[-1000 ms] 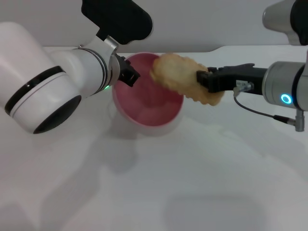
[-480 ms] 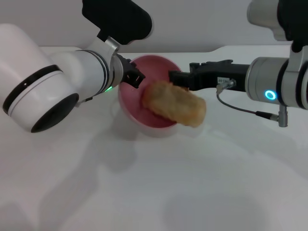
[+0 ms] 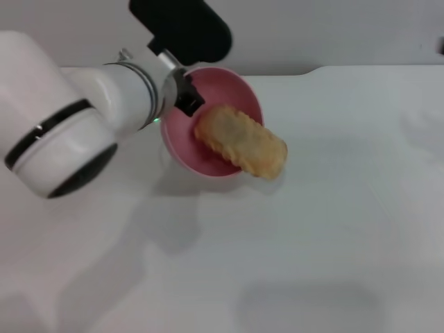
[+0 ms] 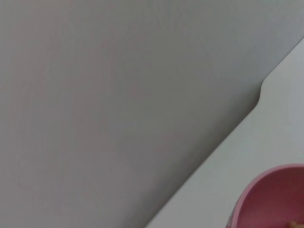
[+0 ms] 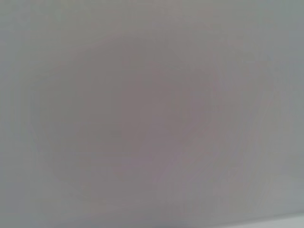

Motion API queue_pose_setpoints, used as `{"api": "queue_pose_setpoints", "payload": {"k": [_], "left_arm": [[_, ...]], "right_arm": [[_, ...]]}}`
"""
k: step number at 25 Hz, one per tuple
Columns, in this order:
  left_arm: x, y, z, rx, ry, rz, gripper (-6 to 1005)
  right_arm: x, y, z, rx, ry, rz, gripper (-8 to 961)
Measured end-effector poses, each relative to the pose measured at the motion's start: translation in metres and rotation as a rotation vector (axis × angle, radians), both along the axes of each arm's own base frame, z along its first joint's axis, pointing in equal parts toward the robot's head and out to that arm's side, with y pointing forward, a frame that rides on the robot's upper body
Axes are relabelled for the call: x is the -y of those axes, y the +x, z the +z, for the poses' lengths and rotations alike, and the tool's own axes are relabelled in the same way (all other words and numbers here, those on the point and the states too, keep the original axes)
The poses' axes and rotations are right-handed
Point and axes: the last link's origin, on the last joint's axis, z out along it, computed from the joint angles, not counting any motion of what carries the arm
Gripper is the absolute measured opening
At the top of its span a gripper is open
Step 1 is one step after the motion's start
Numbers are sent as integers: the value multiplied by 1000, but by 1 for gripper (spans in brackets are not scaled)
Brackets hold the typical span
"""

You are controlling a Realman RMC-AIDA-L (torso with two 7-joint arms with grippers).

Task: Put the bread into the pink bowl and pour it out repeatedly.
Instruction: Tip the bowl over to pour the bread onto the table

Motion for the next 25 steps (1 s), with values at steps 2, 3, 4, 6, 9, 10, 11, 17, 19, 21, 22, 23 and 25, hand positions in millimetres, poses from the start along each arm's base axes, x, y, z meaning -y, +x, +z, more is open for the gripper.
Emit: {"api": "queue_pose_setpoints", "payload": {"k": [2, 3, 4, 6, 9, 10, 11, 17, 19, 21, 22, 23, 25], "left_arm": [[2, 7, -3, -47, -6, -50, 66], [3, 11, -4, -67, -8, -71, 66], [4, 15, -5, -89, -13, -89, 66], [7, 23, -9, -134, -24, -130, 66], [16, 33, -20, -232, -33, -239, 67], [17, 34, -21, -243, -33, -253, 67], [20, 38, -25, -272, -31, -293, 67], [34, 55, -32, -412, 13, -478, 68], [37, 61, -33, -441, 30, -523, 69], [39, 65, -33, -481, 43, -571, 69], [39, 66, -34, -497, 45, -584, 69], [39, 67, -34, -517, 46, -599, 69], [39, 68, -35, -550, 43, -620, 69]], "right_arm": [[6, 21, 9, 4, 28, -54, 548], [9, 29, 11, 3, 32, -77, 529], [12, 36, 11, -2, 30, -92, 511], [17, 46, 8, -18, 15, -107, 475], [20, 57, -1, -43, -16, -114, 378], [20, 59, -4, -45, -24, -117, 316], [20, 61, -5, -45, -31, -119, 255], [20, 61, -10, -35, -53, -114, 4], [19, 61, -11, -35, -60, -111, 3], [19, 59, -12, -35, -69, -107, 1], [18, 57, -14, -34, -79, -101, 0], [18, 57, -14, -34, -79, -101, 1], [18, 56, -16, -33, -86, -98, 3]]}}
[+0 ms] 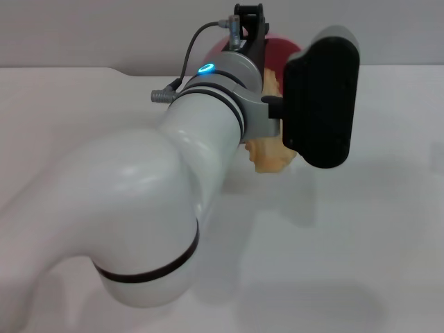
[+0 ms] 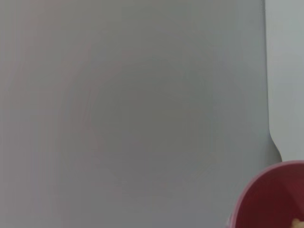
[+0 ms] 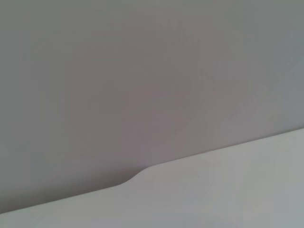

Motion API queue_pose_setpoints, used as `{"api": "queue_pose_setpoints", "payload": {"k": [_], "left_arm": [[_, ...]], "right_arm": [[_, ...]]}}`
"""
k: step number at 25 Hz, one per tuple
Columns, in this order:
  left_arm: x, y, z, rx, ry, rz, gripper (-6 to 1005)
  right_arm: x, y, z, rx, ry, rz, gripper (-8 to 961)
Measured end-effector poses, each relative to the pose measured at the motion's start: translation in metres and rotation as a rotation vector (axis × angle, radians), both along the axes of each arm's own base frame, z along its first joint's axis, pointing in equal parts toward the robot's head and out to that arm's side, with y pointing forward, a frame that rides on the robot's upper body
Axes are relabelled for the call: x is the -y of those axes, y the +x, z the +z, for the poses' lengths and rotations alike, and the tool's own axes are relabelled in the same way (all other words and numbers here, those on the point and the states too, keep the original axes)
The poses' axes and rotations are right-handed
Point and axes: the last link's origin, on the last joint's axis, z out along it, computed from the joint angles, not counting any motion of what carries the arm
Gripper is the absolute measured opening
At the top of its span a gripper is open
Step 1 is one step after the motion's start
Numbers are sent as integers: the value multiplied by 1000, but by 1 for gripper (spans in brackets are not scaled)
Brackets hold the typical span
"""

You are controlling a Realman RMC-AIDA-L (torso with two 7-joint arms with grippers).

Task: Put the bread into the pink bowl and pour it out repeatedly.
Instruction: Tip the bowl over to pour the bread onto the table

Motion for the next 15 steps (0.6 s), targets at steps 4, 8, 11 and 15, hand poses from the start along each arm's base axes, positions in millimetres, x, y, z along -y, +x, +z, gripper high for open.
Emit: {"api": "queue_pose_setpoints", "payload": {"k": [4, 8, 11, 15], "left_arm": [[5, -2, -6, -97, -15, -46, 70], [11, -9, -15, -205, -39, -93, 71], [15, -10, -20, -240, -54, -117, 71], [20, -9, -25, -245, -59, -161, 72]], "right_arm": [[1, 2, -1, 4, -4, -5, 8], [2, 3, -2, 3, -7, -9, 12], [1, 3, -3, 3, -12, -8, 15], [1, 1, -5, 4, -19, -3, 20]]}}
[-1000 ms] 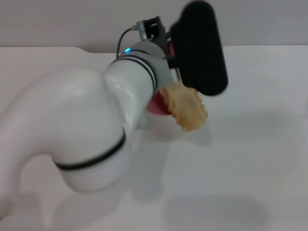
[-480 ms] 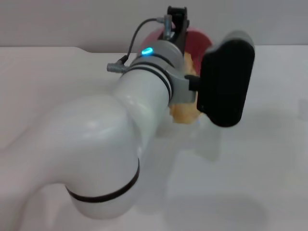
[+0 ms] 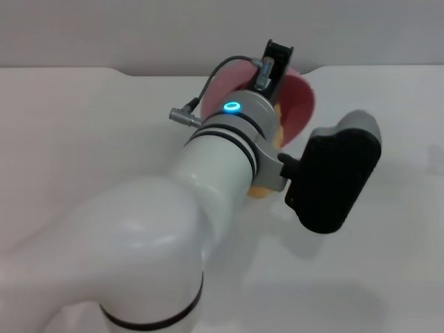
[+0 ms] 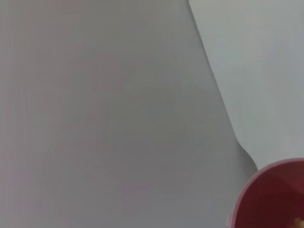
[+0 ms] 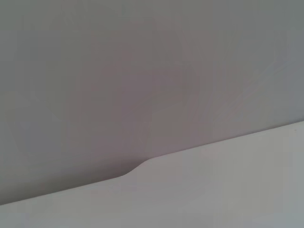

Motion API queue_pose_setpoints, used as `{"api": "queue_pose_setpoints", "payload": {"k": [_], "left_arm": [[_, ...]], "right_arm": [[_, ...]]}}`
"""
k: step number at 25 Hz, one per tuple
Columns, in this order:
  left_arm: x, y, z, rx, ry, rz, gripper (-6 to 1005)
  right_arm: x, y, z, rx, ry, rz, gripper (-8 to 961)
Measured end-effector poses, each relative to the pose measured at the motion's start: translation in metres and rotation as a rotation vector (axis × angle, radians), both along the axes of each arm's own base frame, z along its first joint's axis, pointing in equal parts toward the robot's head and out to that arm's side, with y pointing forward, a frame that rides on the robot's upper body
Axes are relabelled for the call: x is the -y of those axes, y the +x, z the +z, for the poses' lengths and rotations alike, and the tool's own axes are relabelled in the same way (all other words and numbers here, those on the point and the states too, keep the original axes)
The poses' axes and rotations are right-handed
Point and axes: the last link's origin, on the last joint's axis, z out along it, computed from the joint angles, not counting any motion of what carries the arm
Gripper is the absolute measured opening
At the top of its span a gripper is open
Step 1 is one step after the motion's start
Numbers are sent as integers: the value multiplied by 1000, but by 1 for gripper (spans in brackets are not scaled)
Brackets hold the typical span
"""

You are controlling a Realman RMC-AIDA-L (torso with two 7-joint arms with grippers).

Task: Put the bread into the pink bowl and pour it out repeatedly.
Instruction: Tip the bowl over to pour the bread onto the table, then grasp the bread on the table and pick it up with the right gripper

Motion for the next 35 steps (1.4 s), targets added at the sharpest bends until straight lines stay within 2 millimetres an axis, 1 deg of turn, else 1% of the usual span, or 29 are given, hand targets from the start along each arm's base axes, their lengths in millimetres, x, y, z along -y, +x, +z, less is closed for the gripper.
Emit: {"api": "queue_pose_setpoints", "payload": {"k": [6, 8, 15, 19, 22, 24, 27, 29, 30, 31, 32, 35], "left_arm": [[4, 0, -4, -22, 1, -52, 73], [7, 0, -6, -68, 9, -103, 73], [15, -3, -14, -172, -25, -194, 74], [18, -2, -16, -206, -36, -226, 75], [15, 1, -13, -169, -29, -207, 75], [8, 6, -6, -81, -10, -159, 76], [-4, 16, 12, 148, 29, -19, 76], [-13, 19, 27, 313, 56, 122, 77], [-18, 18, 36, 400, 70, 212, 77], [-20, 16, 39, 442, 74, 271, 77], [-24, 12, 46, 512, 83, 368, 77], [-34, -5, 62, 648, 109, 624, 77]], "right_arm": [[0, 0, -2, 0, -7, 0, 26], [0, 0, -3, 0, -11, 0, 29], [-1, 2, -8, -1, -27, -3, 36], [1, 11, -2, 1, -5, -26, 41], [2, 14, 2, 1, 4, -35, 44], [2, 13, 0, 2, -1, -31, 46], [0, 9, -5, 0, -27, -18, 50], [0, 6, -8, -5, -44, -11, 52], [0, 3, -10, -7, -54, -4, 53], [-1, 1, -11, -9, -64, 3, 54], [-1, -1, -13, -10, -74, 8, 55], [-3, -9, -21, -6, -108, 32, 58]]}}
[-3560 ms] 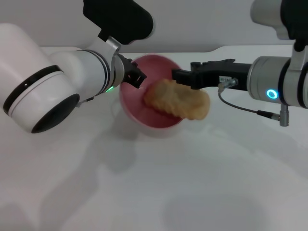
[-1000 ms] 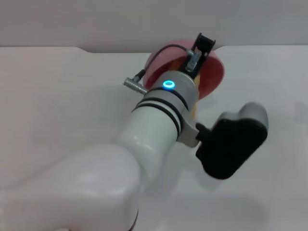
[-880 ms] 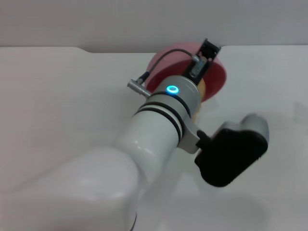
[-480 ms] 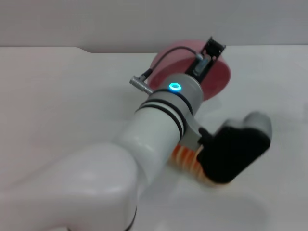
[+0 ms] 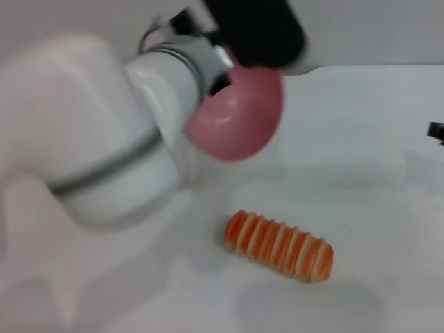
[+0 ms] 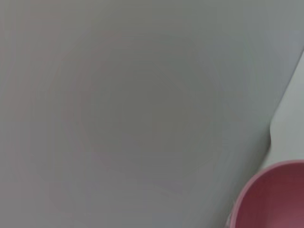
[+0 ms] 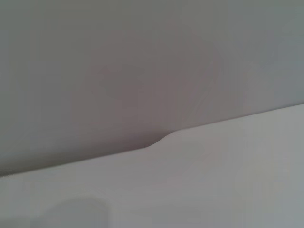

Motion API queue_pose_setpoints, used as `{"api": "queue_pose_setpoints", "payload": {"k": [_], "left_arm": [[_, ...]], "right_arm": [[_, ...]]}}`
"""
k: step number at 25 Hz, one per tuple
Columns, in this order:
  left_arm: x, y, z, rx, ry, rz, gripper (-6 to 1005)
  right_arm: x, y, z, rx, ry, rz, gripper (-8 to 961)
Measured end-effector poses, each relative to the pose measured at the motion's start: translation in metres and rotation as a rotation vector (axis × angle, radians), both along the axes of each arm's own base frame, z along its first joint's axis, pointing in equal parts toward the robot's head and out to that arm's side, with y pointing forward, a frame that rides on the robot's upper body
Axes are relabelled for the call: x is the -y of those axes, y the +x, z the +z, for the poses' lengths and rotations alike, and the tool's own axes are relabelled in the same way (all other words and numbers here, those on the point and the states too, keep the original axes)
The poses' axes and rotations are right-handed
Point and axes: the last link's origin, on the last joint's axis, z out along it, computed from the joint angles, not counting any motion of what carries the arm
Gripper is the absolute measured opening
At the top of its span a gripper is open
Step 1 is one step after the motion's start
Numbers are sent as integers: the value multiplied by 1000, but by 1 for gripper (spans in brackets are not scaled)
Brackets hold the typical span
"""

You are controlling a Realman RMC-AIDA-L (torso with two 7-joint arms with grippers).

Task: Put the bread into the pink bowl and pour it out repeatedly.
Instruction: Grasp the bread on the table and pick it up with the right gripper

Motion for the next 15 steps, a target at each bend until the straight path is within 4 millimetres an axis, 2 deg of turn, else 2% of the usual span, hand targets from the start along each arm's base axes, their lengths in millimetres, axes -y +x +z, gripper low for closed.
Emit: {"api": "queue_pose_setpoints", "payload": {"k": [3, 6, 7, 10, 12, 15], "left_arm": [[-10, -20, 18, 144, -15, 269, 78], [-12, -30, 25, 194, -28, 370, 78], [-15, -39, 31, 217, -12, 420, 79], [-18, -47, 39, 235, 11, 456, 79], [-22, -63, 50, 265, 41, 538, 79], [-26, -75, 59, 288, 69, 599, 80]], "right_arm": [[-3, -8, -12, -1, -66, 21, 62], [-5, -18, -20, -2, -123, 47, 65], [-6, -22, -22, -1, -136, 58, 98], [-5, -40, -32, 12, -182, 117, 196], [-2, -52, -43, 20, -225, 159, 262], [4, -69, -69, 25, -313, 214, 321]]}}
